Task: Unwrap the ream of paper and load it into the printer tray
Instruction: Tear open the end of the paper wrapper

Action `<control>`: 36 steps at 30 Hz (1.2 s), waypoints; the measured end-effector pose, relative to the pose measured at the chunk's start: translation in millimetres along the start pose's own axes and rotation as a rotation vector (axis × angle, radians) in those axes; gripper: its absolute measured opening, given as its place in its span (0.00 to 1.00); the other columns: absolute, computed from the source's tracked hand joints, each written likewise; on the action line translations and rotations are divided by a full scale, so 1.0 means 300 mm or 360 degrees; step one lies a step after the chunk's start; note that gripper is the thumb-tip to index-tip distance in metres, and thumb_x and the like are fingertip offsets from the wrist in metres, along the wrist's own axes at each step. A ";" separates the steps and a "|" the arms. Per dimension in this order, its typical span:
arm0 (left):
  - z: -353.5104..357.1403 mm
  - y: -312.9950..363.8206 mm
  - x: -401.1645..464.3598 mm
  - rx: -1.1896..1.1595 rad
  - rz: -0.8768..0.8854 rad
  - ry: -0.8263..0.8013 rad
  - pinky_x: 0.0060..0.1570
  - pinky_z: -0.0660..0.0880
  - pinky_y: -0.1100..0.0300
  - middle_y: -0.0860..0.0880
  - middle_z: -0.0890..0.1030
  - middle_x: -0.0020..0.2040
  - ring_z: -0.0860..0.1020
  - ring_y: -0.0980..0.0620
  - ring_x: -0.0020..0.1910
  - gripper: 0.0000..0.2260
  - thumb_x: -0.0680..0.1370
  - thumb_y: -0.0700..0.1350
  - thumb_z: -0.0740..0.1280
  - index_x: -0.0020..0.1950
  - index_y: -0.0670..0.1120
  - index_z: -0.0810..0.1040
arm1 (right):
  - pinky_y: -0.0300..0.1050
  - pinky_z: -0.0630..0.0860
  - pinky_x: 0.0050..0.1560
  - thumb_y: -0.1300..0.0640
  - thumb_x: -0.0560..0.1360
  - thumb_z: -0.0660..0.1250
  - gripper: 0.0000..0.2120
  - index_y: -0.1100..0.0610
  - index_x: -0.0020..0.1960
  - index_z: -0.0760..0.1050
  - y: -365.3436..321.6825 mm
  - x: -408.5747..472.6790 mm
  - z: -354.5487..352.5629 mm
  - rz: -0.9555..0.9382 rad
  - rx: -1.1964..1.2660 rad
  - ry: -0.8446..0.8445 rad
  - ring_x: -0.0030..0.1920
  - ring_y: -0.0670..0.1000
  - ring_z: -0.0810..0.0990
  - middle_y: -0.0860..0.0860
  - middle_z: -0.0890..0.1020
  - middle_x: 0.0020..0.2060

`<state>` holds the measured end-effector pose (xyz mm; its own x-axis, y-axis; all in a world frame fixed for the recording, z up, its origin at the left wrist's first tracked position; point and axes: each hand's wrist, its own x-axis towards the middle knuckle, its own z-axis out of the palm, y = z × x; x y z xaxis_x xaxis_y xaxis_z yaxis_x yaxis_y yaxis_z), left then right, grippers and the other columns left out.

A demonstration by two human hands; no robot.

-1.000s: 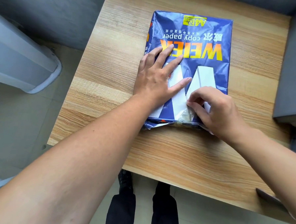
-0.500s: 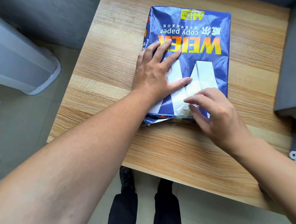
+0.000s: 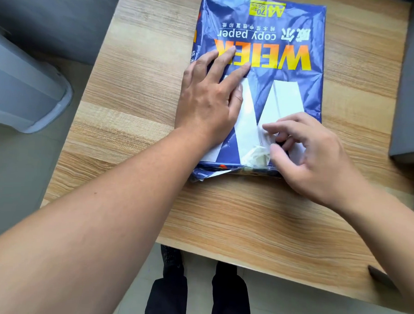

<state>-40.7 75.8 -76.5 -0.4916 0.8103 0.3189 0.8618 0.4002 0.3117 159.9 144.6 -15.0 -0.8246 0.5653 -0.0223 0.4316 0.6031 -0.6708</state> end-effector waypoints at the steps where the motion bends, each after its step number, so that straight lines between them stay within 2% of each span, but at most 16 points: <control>1: 0.000 0.000 0.000 0.0002 -0.0002 0.0003 0.74 0.61 0.48 0.52 0.73 0.75 0.69 0.46 0.74 0.18 0.81 0.51 0.59 0.70 0.57 0.76 | 0.27 0.73 0.48 0.58 0.74 0.67 0.13 0.57 0.58 0.82 -0.001 0.005 -0.001 0.0045 0.0021 0.0028 0.39 0.47 0.80 0.51 0.80 0.49; 4: -0.004 0.002 0.000 -0.0005 -0.0016 0.0009 0.74 0.61 0.48 0.52 0.73 0.75 0.69 0.46 0.74 0.18 0.81 0.52 0.60 0.70 0.57 0.77 | 0.32 0.76 0.47 0.58 0.74 0.73 0.11 0.56 0.56 0.83 0.009 0.015 0.004 0.0052 -0.0049 0.0021 0.37 0.45 0.80 0.52 0.80 0.47; 8: -0.008 0.004 -0.002 -0.0026 -0.0023 -0.0011 0.75 0.61 0.48 0.52 0.73 0.75 0.68 0.46 0.74 0.17 0.82 0.52 0.60 0.70 0.57 0.77 | 0.37 0.77 0.43 0.61 0.75 0.74 0.04 0.57 0.49 0.86 0.021 0.012 0.018 -0.0041 -0.0056 0.0161 0.37 0.49 0.81 0.52 0.83 0.42; 13: -0.009 0.007 0.000 0.0011 -0.0046 -0.0031 0.75 0.61 0.49 0.53 0.72 0.75 0.68 0.47 0.75 0.17 0.82 0.53 0.60 0.70 0.58 0.77 | 0.48 0.79 0.46 0.63 0.77 0.71 0.06 0.61 0.52 0.85 0.024 -0.036 0.027 -0.0255 -0.0190 0.0192 0.45 0.54 0.82 0.55 0.83 0.45; 17: -0.008 0.007 0.002 0.0024 -0.0033 -0.0013 0.75 0.61 0.49 0.53 0.73 0.75 0.69 0.46 0.74 0.17 0.82 0.53 0.60 0.70 0.58 0.77 | 0.49 0.79 0.48 0.67 0.78 0.68 0.08 0.63 0.54 0.84 0.028 -0.076 0.014 -0.0398 -0.0271 0.0116 0.47 0.55 0.82 0.56 0.82 0.47; 20: -0.010 0.006 0.002 0.0031 -0.0035 -0.0031 0.75 0.61 0.48 0.53 0.72 0.75 0.68 0.47 0.75 0.17 0.82 0.53 0.60 0.70 0.58 0.76 | 0.46 0.78 0.49 0.66 0.79 0.68 0.08 0.63 0.55 0.84 0.023 -0.079 -0.006 -0.0426 -0.0252 0.0107 0.47 0.55 0.82 0.57 0.82 0.47; 23: -0.010 0.008 0.001 0.0007 -0.0031 -0.0027 0.74 0.62 0.47 0.52 0.73 0.75 0.69 0.46 0.74 0.17 0.81 0.52 0.61 0.70 0.57 0.77 | 0.45 0.77 0.48 0.66 0.78 0.68 0.09 0.62 0.56 0.82 0.016 -0.064 -0.021 -0.0354 -0.0186 0.0026 0.44 0.52 0.80 0.55 0.81 0.46; 25: -0.008 0.005 0.003 -0.0009 -0.0018 -0.0012 0.74 0.63 0.47 0.52 0.73 0.75 0.70 0.46 0.74 0.17 0.81 0.52 0.61 0.69 0.57 0.77 | 0.48 0.77 0.48 0.64 0.78 0.67 0.15 0.58 0.64 0.78 -0.001 -0.041 -0.031 -0.0261 -0.0157 -0.0153 0.42 0.49 0.77 0.51 0.79 0.44; 27: -0.005 0.000 0.003 -0.0006 -0.0010 0.0000 0.73 0.64 0.46 0.53 0.73 0.74 0.70 0.46 0.73 0.17 0.81 0.51 0.61 0.69 0.57 0.77 | 0.50 0.77 0.46 0.56 0.78 0.66 0.22 0.48 0.71 0.71 -0.021 0.000 -0.034 -0.0108 -0.0212 -0.0287 0.40 0.47 0.75 0.46 0.78 0.42; 29: -0.004 -0.003 0.004 0.0013 -0.0017 -0.0005 0.73 0.64 0.47 0.53 0.73 0.75 0.70 0.46 0.73 0.17 0.81 0.51 0.61 0.70 0.58 0.77 | 0.53 0.78 0.45 0.47 0.79 0.62 0.23 0.41 0.73 0.67 -0.033 0.055 -0.021 -0.0006 -0.0315 -0.0266 0.39 0.47 0.74 0.45 0.78 0.38; 31: -0.002 0.000 0.004 0.0022 -0.0021 -0.0022 0.73 0.64 0.47 0.54 0.73 0.75 0.69 0.47 0.74 0.18 0.81 0.51 0.60 0.70 0.58 0.76 | 0.55 0.79 0.45 0.45 0.79 0.63 0.20 0.42 0.70 0.71 -0.036 0.096 0.003 0.0013 -0.0307 -0.0176 0.39 0.47 0.74 0.45 0.77 0.38; 36: -0.005 -0.002 0.005 0.0008 -0.0028 -0.0035 0.74 0.63 0.48 0.54 0.72 0.75 0.69 0.47 0.74 0.18 0.81 0.52 0.59 0.70 0.58 0.76 | 0.52 0.80 0.43 0.50 0.79 0.68 0.12 0.47 0.61 0.82 -0.031 0.091 0.068 0.0009 -0.0207 0.0050 0.39 0.44 0.73 0.46 0.77 0.44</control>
<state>-42.1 76.2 -74.7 -0.5038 0.8123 0.2939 0.8537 0.4164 0.3128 126.0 142.9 -24.5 -0.8108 0.5853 -0.0012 0.4820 0.6665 -0.5687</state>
